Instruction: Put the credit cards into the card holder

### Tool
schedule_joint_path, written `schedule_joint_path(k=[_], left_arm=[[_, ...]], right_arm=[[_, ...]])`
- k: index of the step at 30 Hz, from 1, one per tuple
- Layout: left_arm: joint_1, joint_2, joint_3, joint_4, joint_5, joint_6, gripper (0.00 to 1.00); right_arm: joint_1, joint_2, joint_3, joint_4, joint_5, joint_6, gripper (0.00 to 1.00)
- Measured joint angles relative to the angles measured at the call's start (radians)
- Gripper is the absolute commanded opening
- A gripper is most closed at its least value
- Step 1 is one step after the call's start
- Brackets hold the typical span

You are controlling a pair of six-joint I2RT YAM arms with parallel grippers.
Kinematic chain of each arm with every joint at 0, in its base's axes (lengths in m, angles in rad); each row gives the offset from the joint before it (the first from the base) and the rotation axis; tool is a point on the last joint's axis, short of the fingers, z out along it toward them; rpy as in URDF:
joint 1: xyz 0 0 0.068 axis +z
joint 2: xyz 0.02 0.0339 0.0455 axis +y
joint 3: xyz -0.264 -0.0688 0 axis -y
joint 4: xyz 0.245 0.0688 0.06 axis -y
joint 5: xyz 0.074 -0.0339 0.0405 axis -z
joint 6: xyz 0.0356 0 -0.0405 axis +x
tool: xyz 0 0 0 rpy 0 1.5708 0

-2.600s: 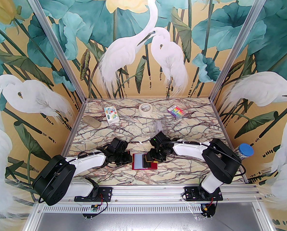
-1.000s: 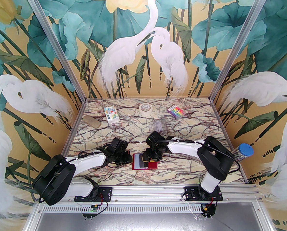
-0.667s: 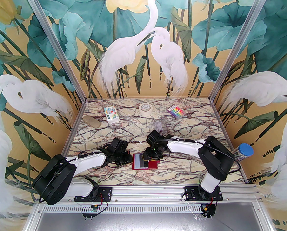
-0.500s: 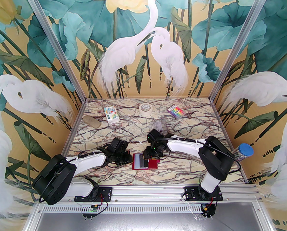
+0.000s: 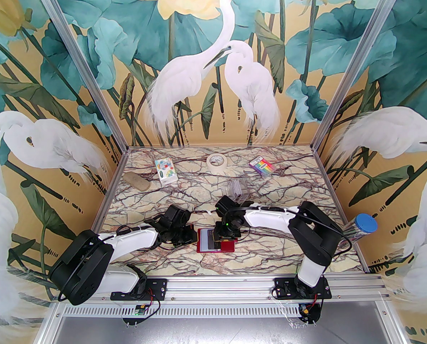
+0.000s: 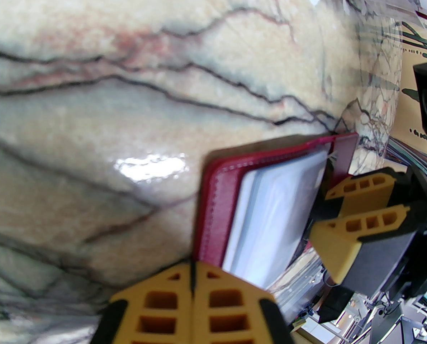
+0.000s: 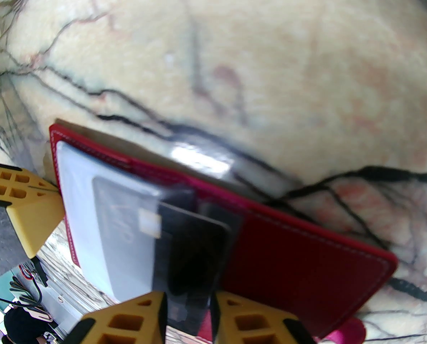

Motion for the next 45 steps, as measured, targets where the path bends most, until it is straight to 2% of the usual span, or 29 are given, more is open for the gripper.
schedule_joint_path(k=[45], left_arm=[[0.000,0.012,-0.005,0.020,0.009,0.000,0.00]], right_arm=[[0.048,0.050,0.074,-0.038,0.000,0.000,0.25]])
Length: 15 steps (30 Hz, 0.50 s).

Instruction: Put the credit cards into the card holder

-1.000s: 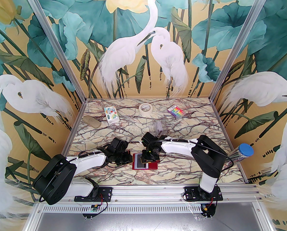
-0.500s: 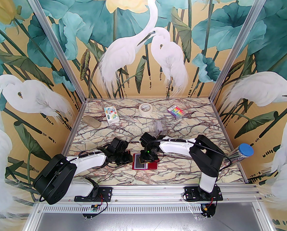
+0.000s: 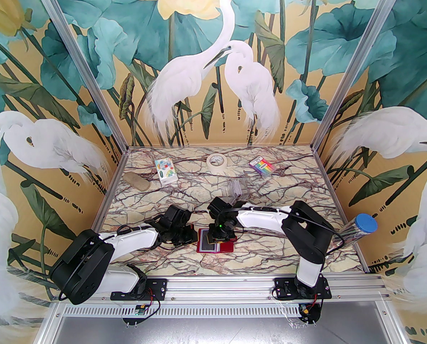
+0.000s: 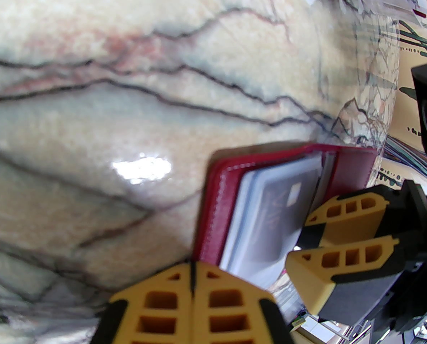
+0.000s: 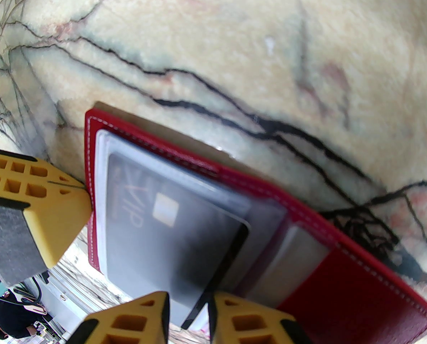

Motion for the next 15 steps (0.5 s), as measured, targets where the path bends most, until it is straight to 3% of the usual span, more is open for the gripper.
schedule_joint_path(k=[15], left_arm=[[0.000,0.000,0.000,0.001,0.000,0.000,0.00]], right_arm=[[0.000,0.000,0.010,-0.016,0.002,0.000,0.28]])
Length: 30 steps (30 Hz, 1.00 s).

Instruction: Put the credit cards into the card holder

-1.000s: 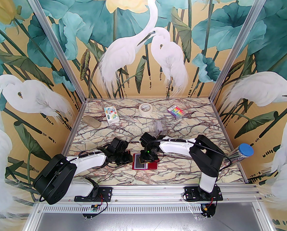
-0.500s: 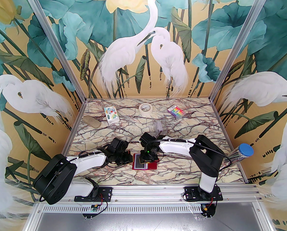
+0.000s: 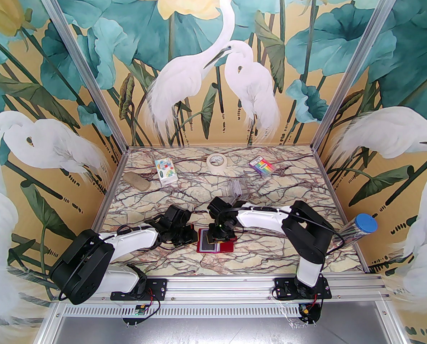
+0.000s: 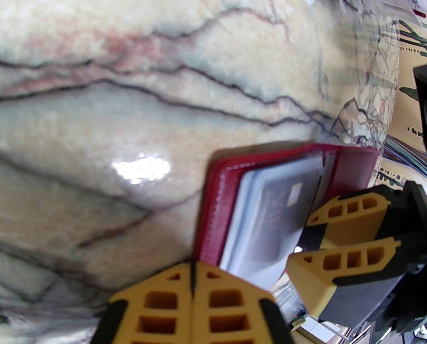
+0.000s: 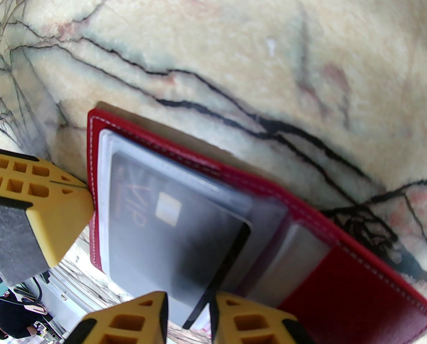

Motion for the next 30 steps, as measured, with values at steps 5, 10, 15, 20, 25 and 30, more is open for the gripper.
schedule_joint_path(k=[5,10,15,20,25,30], left_arm=[[0.000,-0.002,0.000,0.000,0.000,0.000,0.00],[0.000,-0.002,-0.001,0.002,0.000,0.000,0.00],[0.000,-0.002,-0.002,0.002,0.000,0.000,0.00],[0.000,-0.008,-0.002,0.002,0.000,0.000,0.00],[0.000,-0.013,-0.004,0.003,-0.001,0.000,0.01],[0.000,-0.018,-0.007,0.008,-0.002,0.000,0.04]], right_arm=[[0.002,-0.011,0.017,-0.034,0.020,-0.001,0.35],[0.005,-0.053,0.050,-0.081,0.060,-0.002,0.38],[0.005,-0.108,0.067,-0.112,0.104,-0.006,0.38],[0.005,-0.141,0.066,-0.120,0.151,-0.009,0.36],[0.005,-0.173,0.045,-0.112,0.182,-0.010,0.31],[0.005,-0.173,0.008,-0.090,0.181,-0.012,0.27]])
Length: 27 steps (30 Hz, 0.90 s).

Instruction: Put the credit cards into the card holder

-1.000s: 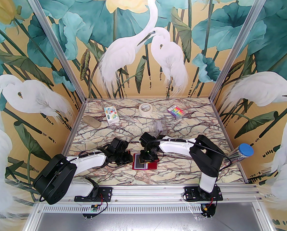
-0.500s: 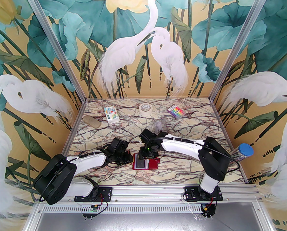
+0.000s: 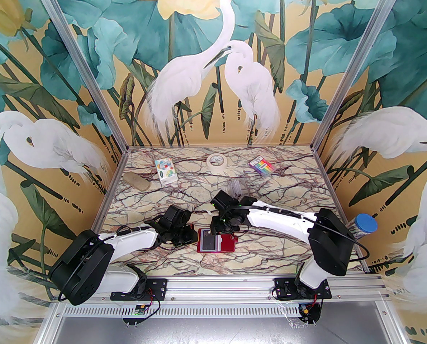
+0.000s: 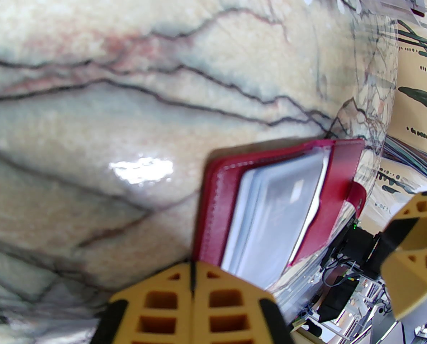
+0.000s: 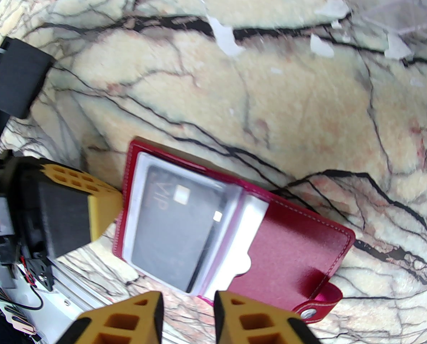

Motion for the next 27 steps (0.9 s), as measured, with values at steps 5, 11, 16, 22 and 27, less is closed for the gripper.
schedule_joint_path(k=[5,11,16,22,27], left_arm=[[-0.008,-0.011,-0.002,-0.004,-0.018,0.000,0.07],[-0.014,-0.037,-0.006,-0.034,-0.030,0.000,0.07],[-0.014,-0.043,-0.008,-0.045,-0.034,0.000,0.07],[-0.014,-0.043,-0.009,-0.045,-0.035,0.000,0.07],[-0.014,-0.043,-0.009,-0.045,-0.035,0.000,0.07]], right_arm=[[0.000,0.001,-0.030,0.031,-0.010,0.001,0.26],[0.000,0.031,-0.043,0.071,-0.051,0.002,0.29],[0.000,0.054,-0.056,0.093,-0.067,0.004,0.28],[0.000,0.080,-0.060,0.107,-0.078,0.006,0.21],[0.000,0.103,-0.068,0.115,-0.080,0.008,0.19]])
